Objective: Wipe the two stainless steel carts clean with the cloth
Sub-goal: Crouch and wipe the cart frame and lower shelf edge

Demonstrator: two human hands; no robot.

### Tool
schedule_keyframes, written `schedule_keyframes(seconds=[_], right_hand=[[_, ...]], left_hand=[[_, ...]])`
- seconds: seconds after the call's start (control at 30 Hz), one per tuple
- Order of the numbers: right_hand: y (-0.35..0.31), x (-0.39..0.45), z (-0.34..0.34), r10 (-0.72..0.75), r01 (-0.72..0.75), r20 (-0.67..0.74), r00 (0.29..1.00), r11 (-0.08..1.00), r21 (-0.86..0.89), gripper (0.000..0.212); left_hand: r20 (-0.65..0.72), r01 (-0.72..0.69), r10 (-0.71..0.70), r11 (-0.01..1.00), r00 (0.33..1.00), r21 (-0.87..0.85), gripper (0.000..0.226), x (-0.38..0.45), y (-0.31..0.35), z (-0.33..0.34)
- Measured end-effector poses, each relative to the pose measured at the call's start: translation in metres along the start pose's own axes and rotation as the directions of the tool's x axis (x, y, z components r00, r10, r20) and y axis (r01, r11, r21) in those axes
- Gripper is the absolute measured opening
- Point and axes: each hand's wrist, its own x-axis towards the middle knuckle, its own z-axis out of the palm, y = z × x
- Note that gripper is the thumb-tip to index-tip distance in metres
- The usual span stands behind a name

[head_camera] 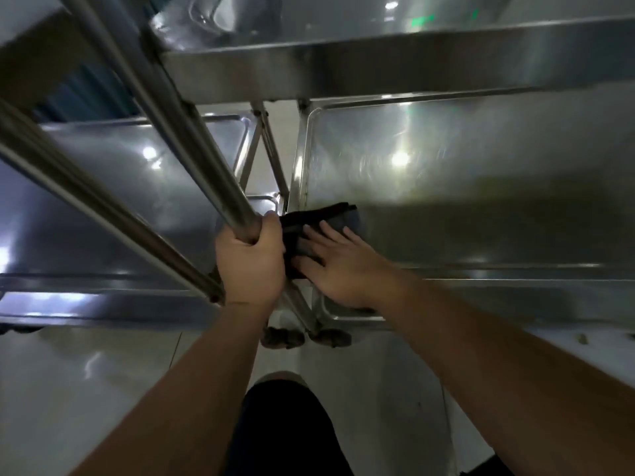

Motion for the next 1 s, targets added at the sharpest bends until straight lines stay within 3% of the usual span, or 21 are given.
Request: schedule_keyframes(seconds=[0.13, 0.23, 0.37, 0.47, 0.57, 0.63, 0.73, 0.8, 0.9, 1.0], right_hand=[[0.039, -0.027, 0.000, 0.060, -0.077, -0.144, 0.988, 0.990, -0.117, 0.077], [0.088, -0.027, -0.028, 0.182, -0.216, -0.217, 0.959, 0.966, -0.145, 0.072], [0.120, 0.022, -0.059, 0.299, -0.357, -0.355, 0.886, 0.927, -0.111, 0.075], [0.106, 0.070, -0.066, 0.329, -0.381, -0.341, 0.880, 0.920, -0.095, 0.078], [0.075, 0.091, -0.059, 0.237, -0.289, -0.261, 0.936, 0.940, -0.182, 0.076], [0.053, 0.076, -0.044, 0.074, -0.121, -0.188, 0.979, 0.960, -0.251, 0.076], [0.046, 0.033, -0.020, -0.205, 0.183, -0.061, 0.977, 0.949, -0.258, 0.074], [0.062, 0.024, -0.026, -0.235, 0.223, -0.020, 0.972, 0.943, -0.248, 0.072], [0.093, 0.052, -0.055, -0.078, 0.014, -0.213, 0.974, 0.958, -0.287, 0.072], [0.107, 0.107, -0.086, 0.146, -0.226, -0.374, 0.916, 0.958, -0.177, 0.069]], left_hand=[[-0.041, -0.043, 0.041, 0.997, 0.998, -0.059, 0.044, 0.003, -0.006, 0.004], [-0.034, -0.064, 0.062, 0.996, 0.998, -0.065, 0.036, 0.001, -0.007, 0.004], [-0.021, -0.076, 0.074, 0.992, 0.997, -0.099, 0.032, 0.003, -0.011, 0.005], [-0.032, -0.117, 0.114, 0.988, 0.993, -0.100, 0.036, 0.006, -0.015, 0.004], [-0.049, -0.143, 0.139, 0.983, 0.989, -0.116, 0.036, 0.006, -0.014, 0.005], [-0.051, -0.142, 0.137, 0.983, 0.989, -0.118, 0.036, 0.006, -0.013, 0.005], [-0.040, -0.146, 0.142, 0.979, 0.989, -0.145, 0.034, 0.005, -0.012, 0.007], [-0.035, -0.144, 0.140, 0.978, 0.990, -0.151, 0.034, 0.004, -0.011, 0.006], [-0.034, -0.142, 0.138, 0.978, 0.990, -0.152, 0.036, 0.003, -0.011, 0.007], [-0.033, -0.142, 0.139, 0.977, 0.990, -0.161, 0.036, 0.004, -0.010, 0.007]])
